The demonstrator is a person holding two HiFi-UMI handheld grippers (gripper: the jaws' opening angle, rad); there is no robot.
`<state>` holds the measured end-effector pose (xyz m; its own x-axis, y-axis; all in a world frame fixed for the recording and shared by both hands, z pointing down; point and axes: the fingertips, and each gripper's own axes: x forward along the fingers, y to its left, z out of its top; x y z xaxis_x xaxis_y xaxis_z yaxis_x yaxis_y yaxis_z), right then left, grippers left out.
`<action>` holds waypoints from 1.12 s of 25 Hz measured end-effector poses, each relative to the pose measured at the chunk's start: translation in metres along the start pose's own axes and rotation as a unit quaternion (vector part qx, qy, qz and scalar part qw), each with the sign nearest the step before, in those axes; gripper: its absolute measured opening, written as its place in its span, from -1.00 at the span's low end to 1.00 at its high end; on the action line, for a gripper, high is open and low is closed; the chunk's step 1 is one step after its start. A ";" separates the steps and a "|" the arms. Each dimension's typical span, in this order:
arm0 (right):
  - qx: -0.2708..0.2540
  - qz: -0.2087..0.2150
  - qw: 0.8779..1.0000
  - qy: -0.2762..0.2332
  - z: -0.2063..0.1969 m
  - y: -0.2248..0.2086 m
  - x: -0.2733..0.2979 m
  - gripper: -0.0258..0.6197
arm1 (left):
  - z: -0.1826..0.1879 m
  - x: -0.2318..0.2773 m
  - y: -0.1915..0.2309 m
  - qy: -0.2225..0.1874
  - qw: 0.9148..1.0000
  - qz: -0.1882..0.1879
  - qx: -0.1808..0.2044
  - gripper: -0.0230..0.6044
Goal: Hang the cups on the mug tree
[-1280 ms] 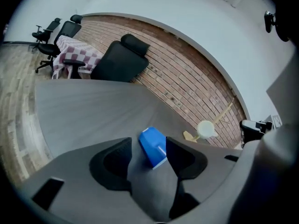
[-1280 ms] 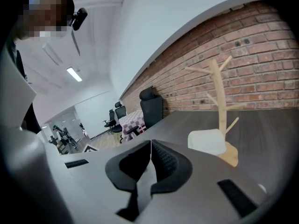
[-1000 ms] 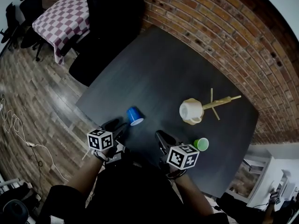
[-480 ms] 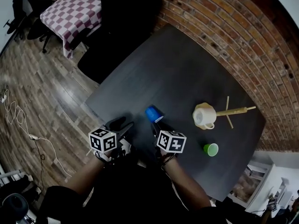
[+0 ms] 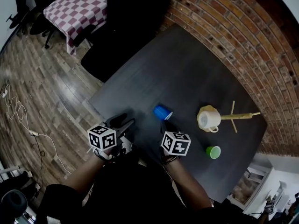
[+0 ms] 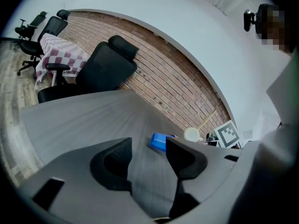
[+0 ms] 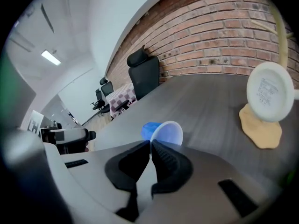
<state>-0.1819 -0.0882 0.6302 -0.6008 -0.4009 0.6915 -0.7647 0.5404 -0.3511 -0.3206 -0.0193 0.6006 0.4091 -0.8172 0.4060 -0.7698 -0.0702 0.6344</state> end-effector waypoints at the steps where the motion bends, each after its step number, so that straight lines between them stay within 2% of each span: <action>1: 0.000 0.003 1.000 -0.003 0.003 -0.001 -0.004 -0.80 | 0.000 0.002 -0.002 0.000 1.000 -0.001 0.000 -0.18; 8: -0.027 0.018 0.998 -0.049 0.032 -0.014 -0.044 -0.80 | 0.012 0.024 -0.027 -0.004 0.999 -0.018 0.040 -0.18; 13: -0.043 0.045 0.995 -0.084 0.046 -0.009 -0.084 -0.80 | 0.022 0.022 -0.048 0.002 0.993 -0.022 0.118 -0.18; 16: -0.066 0.062 0.990 -0.107 0.059 -0.007 -0.110 -0.80 | 0.032 0.026 -0.069 -0.003 0.989 -0.030 0.147 -0.18; 20: -0.083 0.084 0.984 -0.132 0.070 -0.004 -0.140 -0.80 | 0.039 0.031 -0.107 -0.021 0.986 -0.069 0.152 -0.18; 24: -0.089 0.105 0.978 -0.156 0.073 0.005 -0.168 -0.80 | 0.031 0.023 -0.149 -0.030 0.982 -0.102 0.157 -0.18; 28: -0.120 0.110 0.967 -0.193 0.090 0.000 -0.198 -0.80 | 0.041 0.031 -0.193 -0.051 0.974 -0.126 0.181 -0.18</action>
<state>-0.0838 -0.0760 0.4364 -0.8212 -0.4774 0.3125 -0.5592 0.7823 -0.2744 -0.1794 -0.0548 0.4633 0.5705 -0.7992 0.1891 -0.7813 -0.4571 0.4250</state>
